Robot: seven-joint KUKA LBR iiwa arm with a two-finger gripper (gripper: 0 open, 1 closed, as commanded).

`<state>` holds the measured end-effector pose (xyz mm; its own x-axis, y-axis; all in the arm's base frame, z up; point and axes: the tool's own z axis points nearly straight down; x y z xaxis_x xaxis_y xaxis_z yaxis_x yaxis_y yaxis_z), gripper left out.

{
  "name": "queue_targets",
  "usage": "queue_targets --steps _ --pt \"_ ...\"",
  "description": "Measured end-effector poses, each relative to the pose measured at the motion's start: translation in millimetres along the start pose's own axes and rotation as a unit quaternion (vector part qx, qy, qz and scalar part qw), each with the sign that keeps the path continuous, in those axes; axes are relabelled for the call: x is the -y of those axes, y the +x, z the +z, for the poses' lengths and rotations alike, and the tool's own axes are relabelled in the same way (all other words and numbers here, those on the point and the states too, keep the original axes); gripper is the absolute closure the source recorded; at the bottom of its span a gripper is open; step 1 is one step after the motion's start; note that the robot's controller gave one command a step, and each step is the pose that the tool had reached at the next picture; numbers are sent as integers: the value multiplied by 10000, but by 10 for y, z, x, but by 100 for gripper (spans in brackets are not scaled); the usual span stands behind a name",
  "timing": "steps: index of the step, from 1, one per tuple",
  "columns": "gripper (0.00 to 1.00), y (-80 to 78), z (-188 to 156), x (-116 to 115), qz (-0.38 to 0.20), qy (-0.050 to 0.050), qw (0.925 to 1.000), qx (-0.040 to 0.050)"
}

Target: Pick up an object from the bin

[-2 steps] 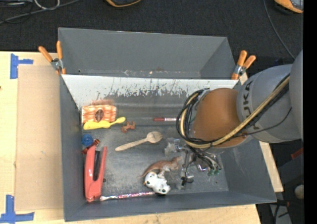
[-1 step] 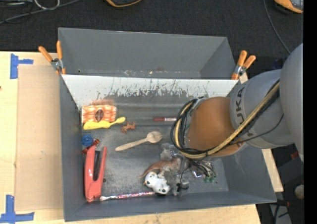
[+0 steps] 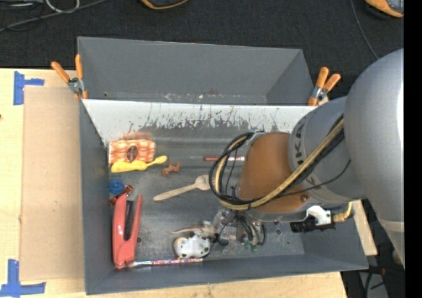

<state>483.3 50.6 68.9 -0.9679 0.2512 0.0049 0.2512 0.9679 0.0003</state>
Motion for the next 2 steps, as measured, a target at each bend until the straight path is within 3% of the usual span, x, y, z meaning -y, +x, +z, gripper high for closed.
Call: queue_targets --steps 1,2 --pt "100 0 -1 -1 -6 1 10000 1" --pt "100 38 -735 109 9 10 10000 -33"
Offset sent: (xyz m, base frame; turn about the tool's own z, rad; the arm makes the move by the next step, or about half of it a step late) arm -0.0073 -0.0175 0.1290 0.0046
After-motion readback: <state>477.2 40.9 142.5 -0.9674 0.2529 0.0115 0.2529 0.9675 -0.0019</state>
